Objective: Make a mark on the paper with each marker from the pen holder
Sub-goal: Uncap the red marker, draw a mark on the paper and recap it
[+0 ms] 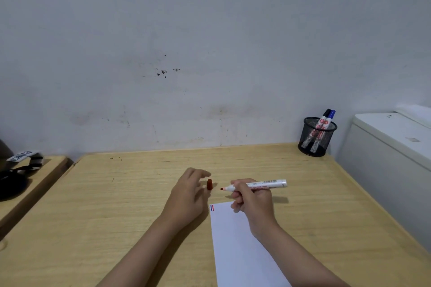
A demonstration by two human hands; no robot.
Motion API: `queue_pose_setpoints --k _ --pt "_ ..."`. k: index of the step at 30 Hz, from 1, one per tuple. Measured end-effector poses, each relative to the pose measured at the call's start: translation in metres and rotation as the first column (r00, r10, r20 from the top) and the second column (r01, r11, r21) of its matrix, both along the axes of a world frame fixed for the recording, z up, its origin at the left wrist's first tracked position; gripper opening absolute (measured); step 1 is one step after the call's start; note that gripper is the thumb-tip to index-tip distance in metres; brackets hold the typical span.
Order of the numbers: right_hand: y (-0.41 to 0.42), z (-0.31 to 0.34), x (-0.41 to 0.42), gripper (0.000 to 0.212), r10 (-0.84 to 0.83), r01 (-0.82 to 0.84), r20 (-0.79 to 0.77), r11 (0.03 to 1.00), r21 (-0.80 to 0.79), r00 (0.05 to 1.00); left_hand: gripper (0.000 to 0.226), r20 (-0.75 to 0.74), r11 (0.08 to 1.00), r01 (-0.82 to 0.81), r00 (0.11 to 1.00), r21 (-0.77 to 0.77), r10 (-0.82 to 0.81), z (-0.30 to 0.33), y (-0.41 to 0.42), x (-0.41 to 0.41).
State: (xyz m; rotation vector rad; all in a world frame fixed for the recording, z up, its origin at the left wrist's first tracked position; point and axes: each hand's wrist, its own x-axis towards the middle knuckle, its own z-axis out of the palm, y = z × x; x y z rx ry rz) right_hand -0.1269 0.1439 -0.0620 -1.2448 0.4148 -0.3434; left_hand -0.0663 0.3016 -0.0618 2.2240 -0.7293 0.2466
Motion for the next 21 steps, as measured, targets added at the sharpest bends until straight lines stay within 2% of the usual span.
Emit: queue_pose_setpoints --k 2,4,6,8,10,12,13,17,21 --pt "0.000 0.002 0.000 0.011 -0.003 0.003 -0.002 1.000 0.028 1.000 0.032 0.046 0.993 0.067 0.996 0.096 -0.071 0.002 -0.006 0.012" --pt "0.000 0.004 -0.001 0.012 -0.008 0.008 0.000 0.999 0.049 1.000 0.030 0.058 0.969 0.093 0.992 0.228 -0.109 0.004 -0.011 0.021" --pt "-0.001 0.008 -0.003 0.011 -0.026 0.025 0.009 0.998 0.063 1.000 0.025 0.024 0.960 0.084 0.995 0.269 -0.093 0.006 -0.015 0.028" --pt "-0.003 0.013 -0.004 0.010 -0.050 0.048 0.044 0.998 0.048 0.998 0.017 -0.074 0.990 0.048 0.997 0.135 -0.038 0.010 -0.017 0.029" --pt "-0.008 0.022 -0.007 0.010 -0.066 0.065 0.120 0.998 0.016 0.991 0.012 -0.245 0.989 -0.020 0.969 -0.148 -0.017 0.022 -0.020 0.023" --pt "-0.012 0.033 -0.011 0.011 -0.068 0.073 0.207 0.997 -0.014 0.976 0.013 -0.364 0.910 -0.050 0.924 -0.411 -0.114 0.036 -0.021 0.014" --pt "-0.013 0.038 -0.013 0.011 -0.062 0.072 0.246 0.997 -0.033 0.967 0.014 -0.391 0.874 -0.044 0.905 -0.483 -0.171 0.042 -0.022 0.009" --pt "-0.013 0.053 -0.023 0.015 -0.030 0.080 0.348 0.988 -0.133 0.937 0.013 -0.426 0.811 0.002 0.850 -0.585 -0.310 0.061 -0.026 -0.010" --pt "-0.013 0.061 -0.034 0.022 -0.005 0.077 0.357 0.979 -0.190 0.934 0.010 -0.423 0.791 0.059 0.819 -0.609 -0.387 0.071 -0.029 -0.027"
